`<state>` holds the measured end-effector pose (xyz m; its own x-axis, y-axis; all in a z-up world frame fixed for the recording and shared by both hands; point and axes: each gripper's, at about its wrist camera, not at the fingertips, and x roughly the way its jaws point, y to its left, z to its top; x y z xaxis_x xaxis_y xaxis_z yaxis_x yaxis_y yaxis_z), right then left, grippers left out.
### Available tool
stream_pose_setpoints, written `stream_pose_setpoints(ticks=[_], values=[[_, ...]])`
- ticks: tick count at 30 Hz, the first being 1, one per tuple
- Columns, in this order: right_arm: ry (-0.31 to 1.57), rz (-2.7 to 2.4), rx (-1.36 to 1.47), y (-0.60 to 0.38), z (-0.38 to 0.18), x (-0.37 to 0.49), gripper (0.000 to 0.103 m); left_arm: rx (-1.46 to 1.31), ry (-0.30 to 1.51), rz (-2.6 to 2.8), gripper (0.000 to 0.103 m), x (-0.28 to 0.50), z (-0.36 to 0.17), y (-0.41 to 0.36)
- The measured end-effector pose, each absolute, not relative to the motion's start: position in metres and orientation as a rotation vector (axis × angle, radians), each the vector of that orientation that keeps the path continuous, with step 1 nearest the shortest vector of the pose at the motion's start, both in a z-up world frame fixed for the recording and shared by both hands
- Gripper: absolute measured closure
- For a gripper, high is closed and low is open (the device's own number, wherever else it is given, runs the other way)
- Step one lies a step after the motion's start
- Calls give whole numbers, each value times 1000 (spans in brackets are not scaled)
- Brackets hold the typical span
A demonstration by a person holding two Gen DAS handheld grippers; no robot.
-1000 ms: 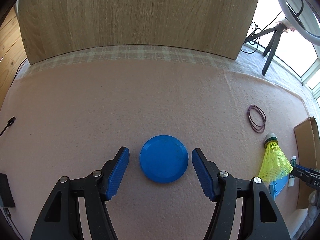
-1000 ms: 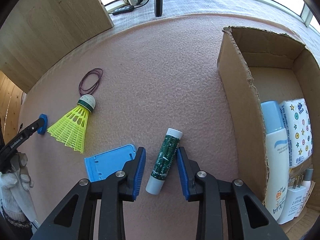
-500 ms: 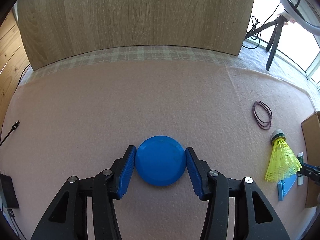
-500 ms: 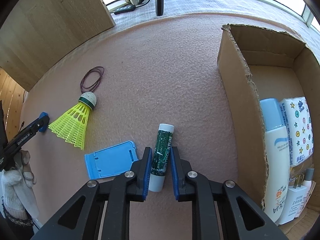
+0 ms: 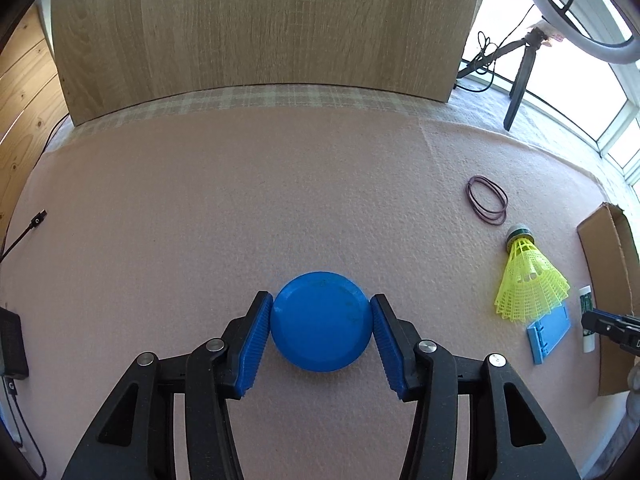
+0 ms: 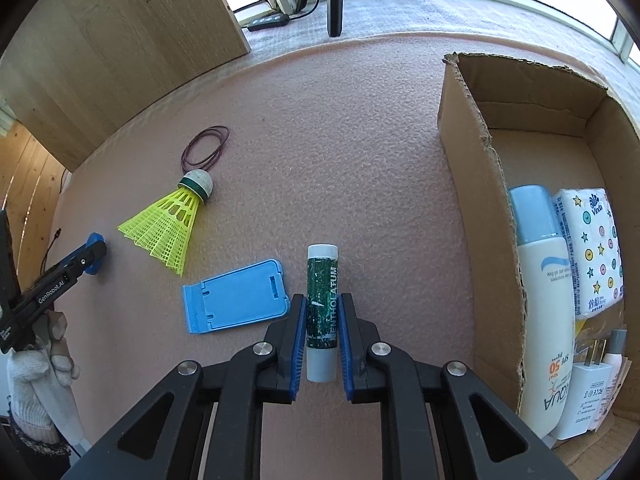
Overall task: Organize objects
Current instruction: 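Carry the glue stick and blue lid into the box and open both tools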
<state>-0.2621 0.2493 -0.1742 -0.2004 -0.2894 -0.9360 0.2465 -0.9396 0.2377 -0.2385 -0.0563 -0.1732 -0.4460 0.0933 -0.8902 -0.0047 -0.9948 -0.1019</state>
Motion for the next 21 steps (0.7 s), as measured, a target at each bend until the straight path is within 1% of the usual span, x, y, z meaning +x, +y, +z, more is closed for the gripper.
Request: stream_pose_setpoints(ticks=[8,14,21], values=[[-66,-2199,1638,266,-149,-239,89,-1501,-87,2620,49,-197,-132,-25],[-72,-2217,1563,281,-126,-222,89,-1379,-40,2604,49,-177,-95,12],[-76,-2249,1475,299,-100,-208,89,-1275,18,2561,49,-161,-66,61]])
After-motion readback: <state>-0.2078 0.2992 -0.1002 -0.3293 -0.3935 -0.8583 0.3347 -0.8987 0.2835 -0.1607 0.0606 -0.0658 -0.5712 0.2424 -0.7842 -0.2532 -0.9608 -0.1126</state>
